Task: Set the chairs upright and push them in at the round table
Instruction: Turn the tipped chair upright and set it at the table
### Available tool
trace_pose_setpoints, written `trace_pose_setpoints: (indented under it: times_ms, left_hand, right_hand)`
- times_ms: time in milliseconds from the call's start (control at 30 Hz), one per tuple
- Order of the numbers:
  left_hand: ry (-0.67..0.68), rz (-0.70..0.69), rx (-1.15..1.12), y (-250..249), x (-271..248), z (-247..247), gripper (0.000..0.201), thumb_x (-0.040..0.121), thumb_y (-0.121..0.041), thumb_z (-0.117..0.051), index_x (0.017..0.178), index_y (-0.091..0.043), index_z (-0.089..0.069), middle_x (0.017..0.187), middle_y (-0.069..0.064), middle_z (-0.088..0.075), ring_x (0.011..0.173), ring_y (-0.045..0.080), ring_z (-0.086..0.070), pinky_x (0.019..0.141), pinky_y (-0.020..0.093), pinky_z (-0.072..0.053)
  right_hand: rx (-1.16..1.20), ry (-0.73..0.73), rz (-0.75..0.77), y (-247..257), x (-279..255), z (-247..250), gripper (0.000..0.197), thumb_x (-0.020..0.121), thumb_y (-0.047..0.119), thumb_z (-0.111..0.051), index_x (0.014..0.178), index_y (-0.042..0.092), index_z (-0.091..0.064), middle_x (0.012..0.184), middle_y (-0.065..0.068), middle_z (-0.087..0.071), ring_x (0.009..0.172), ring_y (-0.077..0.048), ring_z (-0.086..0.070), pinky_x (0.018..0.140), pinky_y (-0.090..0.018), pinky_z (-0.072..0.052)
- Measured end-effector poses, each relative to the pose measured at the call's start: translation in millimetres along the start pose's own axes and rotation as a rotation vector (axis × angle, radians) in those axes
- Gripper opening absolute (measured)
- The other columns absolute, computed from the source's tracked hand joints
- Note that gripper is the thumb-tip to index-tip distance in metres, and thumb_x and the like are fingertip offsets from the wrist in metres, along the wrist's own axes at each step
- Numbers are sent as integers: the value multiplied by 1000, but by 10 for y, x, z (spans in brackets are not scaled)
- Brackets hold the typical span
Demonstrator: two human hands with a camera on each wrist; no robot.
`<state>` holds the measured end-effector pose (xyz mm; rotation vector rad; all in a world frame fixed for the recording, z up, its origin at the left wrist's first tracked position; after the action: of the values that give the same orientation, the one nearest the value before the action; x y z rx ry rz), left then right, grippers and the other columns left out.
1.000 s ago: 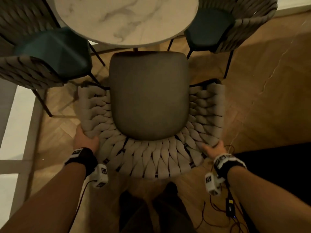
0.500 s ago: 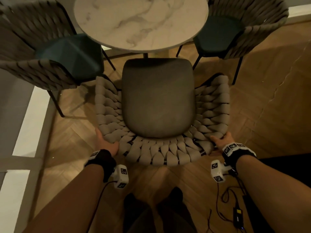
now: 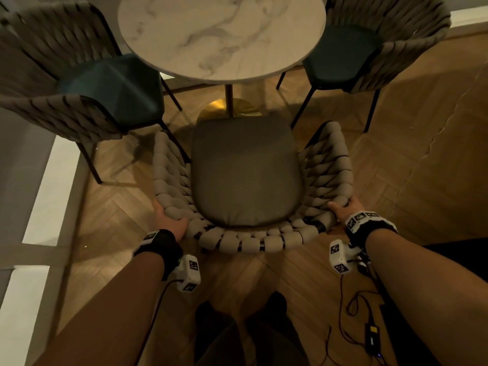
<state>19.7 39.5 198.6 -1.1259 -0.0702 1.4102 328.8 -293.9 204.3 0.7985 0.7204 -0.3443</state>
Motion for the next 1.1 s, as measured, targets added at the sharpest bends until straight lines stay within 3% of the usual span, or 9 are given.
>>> trace_pose_setpoints:
  times_ms: [67, 167, 233, 300, 367, 433, 533, 833, 1100]
  left_hand:
    - [-30, -26, 55, -4, -59, -4, 98, 79, -23, -68, 150, -39, -2, 150, 16, -40, 128, 44, -47, 102, 57, -45]
    - [-168, -153, 373, -111, -209, -5, 84, 83, -27, -65, 152, -23, -16, 157, 18, -21, 139, 42, -30, 114, 51, -33]
    - [-173, -300, 630, -201, -298, -61, 76, 83, -37, -64, 149, -28, -26, 160, 12, -11, 146, 38, -12, 119, 50, -22]
    - [-11, -417, 793, -287, -383, -180, 64, 82, -55, -58, 141, -34, -42, 159, 4, -21, 147, 33, -13, 119, 53, -17]
    - [220, -475, 902, -313, -471, -322, 58, 78, -70, -50, 128, -41, -55, 151, -8, -39, 144, 23, -25, 118, 59, -6]
    - [391, -485, 1028, -306, -552, -395, 64, 71, -80, -47, 124, -45, -56, 142, -16, -48, 139, 17, -34, 113, 67, 8]
    - [448, -533, 1265, -292, -580, -403, 63, 70, -80, -46, 128, -55, -47, 144, -14, -48, 139, 20, -36, 105, 73, 15]
    - [447, -479, 1286, -493, -495, -472, 48, 77, -66, -54, 124, -55, -53, 145, -17, -45, 142, 23, -27, 103, 77, 14]
    - [309, -416, 1109, -961, -45, -641, 46, 85, -57, -54, 130, -51, -49, 141, -8, -50, 141, 24, -26, 115, 63, -4]
  right_hand:
    - [-28, 1, 19, -7, -44, 12, 58, 83, 32, -71, 132, 23, -42, 129, -18, -56, 89, -44, -66, 59, -56, -60]
    - [-341, -112, 146, 50, -100, 79, 76, 80, 38, -73, 142, 21, -33, 137, -18, -49, 116, -42, -54, 91, -54, -53]
    - [-593, -229, 325, 145, -202, 75, 84, 79, 40, -73, 145, 24, -24, 146, -19, -35, 132, -42, -36, 106, -54, -40]
    - [-811, -244, 612, 245, -365, -47, 77, 79, 47, -70, 142, 25, -32, 145, -15, -36, 133, -37, -32, 108, -51, -36]
    - [-913, 5, 815, 262, -521, -283, 61, 79, 53, -66, 132, 30, -47, 140, -6, -45, 129, -28, -39, 107, -47, -38]
    - [-1019, 353, 836, 177, -671, -514, 53, 77, 60, -62, 124, 37, -53, 130, 3, -51, 122, -20, -47, 104, -45, -43]
    - [-1248, 571, 860, 15, -806, -690, 56, 80, 57, -61, 131, 36, -48, 129, 1, -53, 120, -22, -50, 102, -43, -44]
    - [-1374, 487, 968, 74, -646, -728, 56, 87, 54, -52, 139, 47, -33, 137, 6, -49, 121, -25, -43, 107, -45, -34]
    - [-1413, 88, 926, 667, -363, -818, 54, 92, 54, -42, 143, 46, -23, 141, 1, -43, 129, -31, -30, 103, -52, -29]
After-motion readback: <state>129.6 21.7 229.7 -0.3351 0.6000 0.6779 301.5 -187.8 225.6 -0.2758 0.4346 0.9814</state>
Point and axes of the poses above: each hand's wrist, its own x-axis towards the middle knuckle, its own z-axis out of the back of the hand, y = z × x, the point moved 3 cm from there along x, towards the middle knuckle
